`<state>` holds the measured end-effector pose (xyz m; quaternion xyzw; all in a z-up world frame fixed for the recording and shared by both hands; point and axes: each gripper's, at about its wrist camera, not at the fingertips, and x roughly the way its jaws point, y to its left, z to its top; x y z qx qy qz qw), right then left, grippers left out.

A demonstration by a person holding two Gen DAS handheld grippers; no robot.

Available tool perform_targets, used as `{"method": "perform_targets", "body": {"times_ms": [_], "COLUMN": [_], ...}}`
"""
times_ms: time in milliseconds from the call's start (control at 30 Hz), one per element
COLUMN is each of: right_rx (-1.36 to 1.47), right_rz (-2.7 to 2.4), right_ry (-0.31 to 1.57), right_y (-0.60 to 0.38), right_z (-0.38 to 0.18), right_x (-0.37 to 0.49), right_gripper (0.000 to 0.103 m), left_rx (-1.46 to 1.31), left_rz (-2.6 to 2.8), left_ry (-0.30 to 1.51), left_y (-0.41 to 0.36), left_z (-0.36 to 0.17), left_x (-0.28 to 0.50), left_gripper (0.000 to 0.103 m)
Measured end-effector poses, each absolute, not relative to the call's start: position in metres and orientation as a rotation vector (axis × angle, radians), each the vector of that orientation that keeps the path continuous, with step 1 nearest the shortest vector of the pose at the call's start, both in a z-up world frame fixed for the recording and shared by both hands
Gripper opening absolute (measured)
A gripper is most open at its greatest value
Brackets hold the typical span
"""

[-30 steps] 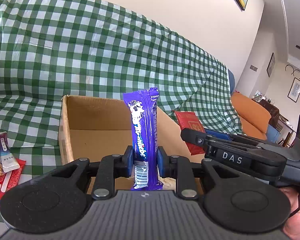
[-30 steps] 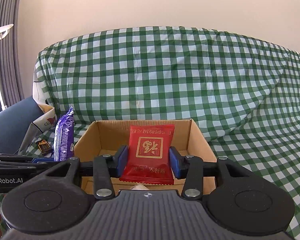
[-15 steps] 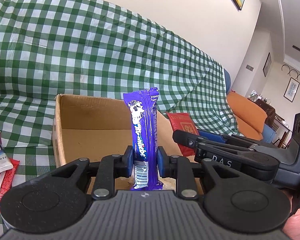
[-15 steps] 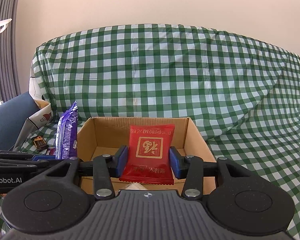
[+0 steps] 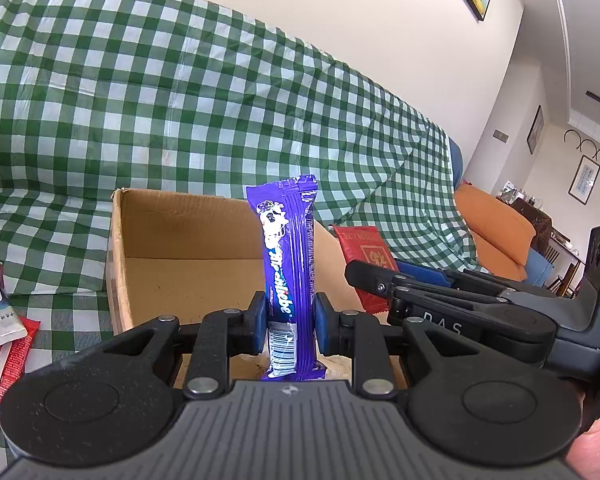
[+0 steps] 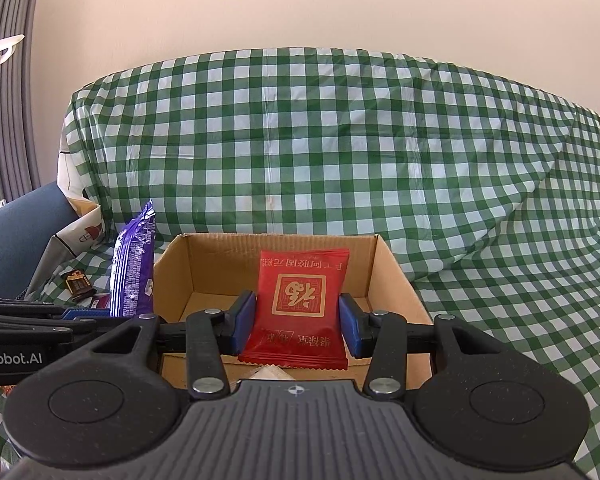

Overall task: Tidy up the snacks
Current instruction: 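Open the left tool to drop the purple bar while the right tool drops the red packet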

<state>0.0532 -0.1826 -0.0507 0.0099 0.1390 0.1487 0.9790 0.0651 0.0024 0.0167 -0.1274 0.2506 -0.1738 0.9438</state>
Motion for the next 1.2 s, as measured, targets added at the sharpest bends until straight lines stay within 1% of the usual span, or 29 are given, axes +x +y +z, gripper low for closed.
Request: {"method": "perform_targets", "body": {"times_ms": [300,433,533,600,667,833,1133,1200], "right_rx": [0.014,0.012,0.013,0.015,0.019,0.028,0.046,0.064], "right_rz": [0.304,0.297,0.294,0.288,0.284,0.286,0.303,0.308], "right_ry": [0.279,0.279,0.280,0.277,0.276,0.283,0.280,0.282], "right_y": [-0.184,-0.184,-0.186,-0.187,-0.188,-0.185,-0.167,-0.162], "right_z": [-0.051,-0.051,-0.052,-0.052,-0.052,-0.050,-0.047,-0.046], "right_x": [0.055,0.055,0.058,0.058,0.059,0.061,0.060,0.058], "right_gripper": [0.047,0.049,0.057,0.069,0.071,0.071,0.071,0.071], "left_rx": [-0.262,-0.270,-0.266,-0.254,-0.258,-0.271,-0.243,-0.243], "left_rz": [-0.352,-0.367,-0.382,-0.375,-0.364,-0.328,-0.232,-0.224], "left_ry": [0.508,0.504,0.509,0.504,0.502,0.484,0.398,0.408], "left_y": [0.001,0.001,-0.001,-0.002,-0.001,0.007,0.035,0.051], "left_z": [0.017,0.018,0.018,0.018,0.018,0.019,0.031,0.038], "left_x": [0.066,0.066,0.066,0.066,0.066,0.065,0.043,0.039], "left_gripper": [0.026,0.026,0.038,0.038,0.038,0.038,0.038,0.033]}}
